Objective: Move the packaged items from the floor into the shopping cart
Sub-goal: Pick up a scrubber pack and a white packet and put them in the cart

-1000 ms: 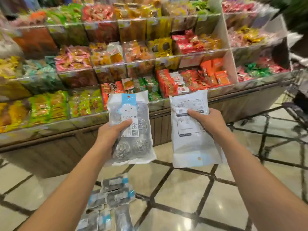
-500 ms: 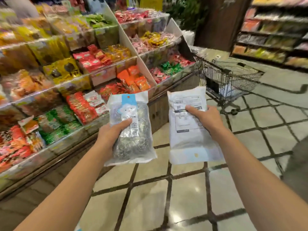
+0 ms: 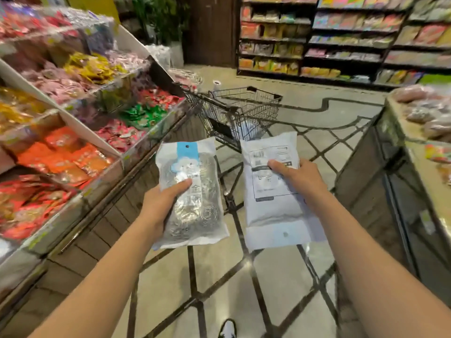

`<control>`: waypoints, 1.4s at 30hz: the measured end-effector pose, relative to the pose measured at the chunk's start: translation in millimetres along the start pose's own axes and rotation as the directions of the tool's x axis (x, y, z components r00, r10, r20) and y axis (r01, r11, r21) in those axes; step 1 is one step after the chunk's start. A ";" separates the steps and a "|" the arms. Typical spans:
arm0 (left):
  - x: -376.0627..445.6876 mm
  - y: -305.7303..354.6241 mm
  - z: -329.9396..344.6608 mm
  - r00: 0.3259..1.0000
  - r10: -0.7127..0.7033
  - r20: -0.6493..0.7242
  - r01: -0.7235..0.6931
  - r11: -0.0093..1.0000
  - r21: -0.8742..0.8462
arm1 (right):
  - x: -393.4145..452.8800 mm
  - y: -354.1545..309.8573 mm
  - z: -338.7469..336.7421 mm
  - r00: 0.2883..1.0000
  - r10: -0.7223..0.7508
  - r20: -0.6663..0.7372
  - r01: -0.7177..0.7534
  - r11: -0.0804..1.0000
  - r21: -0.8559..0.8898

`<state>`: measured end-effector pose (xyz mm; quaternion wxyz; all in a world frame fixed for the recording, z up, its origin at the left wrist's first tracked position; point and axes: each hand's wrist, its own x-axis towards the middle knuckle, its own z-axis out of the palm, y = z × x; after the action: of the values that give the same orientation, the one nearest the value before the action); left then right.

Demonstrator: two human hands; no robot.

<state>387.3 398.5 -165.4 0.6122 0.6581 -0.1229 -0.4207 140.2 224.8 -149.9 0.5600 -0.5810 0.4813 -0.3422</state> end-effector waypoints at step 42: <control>616.4 186.5 440.6 0.999 -0.045 0.016 0.046 0.998 -0.044 | 774.6 -46.9 -106.3 0.995 0.089 0.037 -0.086 0.993 -0.085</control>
<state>522.5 -369.3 -198.7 0.6159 0.6439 -0.1032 -0.4421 283.2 -543.7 -198.8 0.5596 -0.5891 0.5086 -0.2849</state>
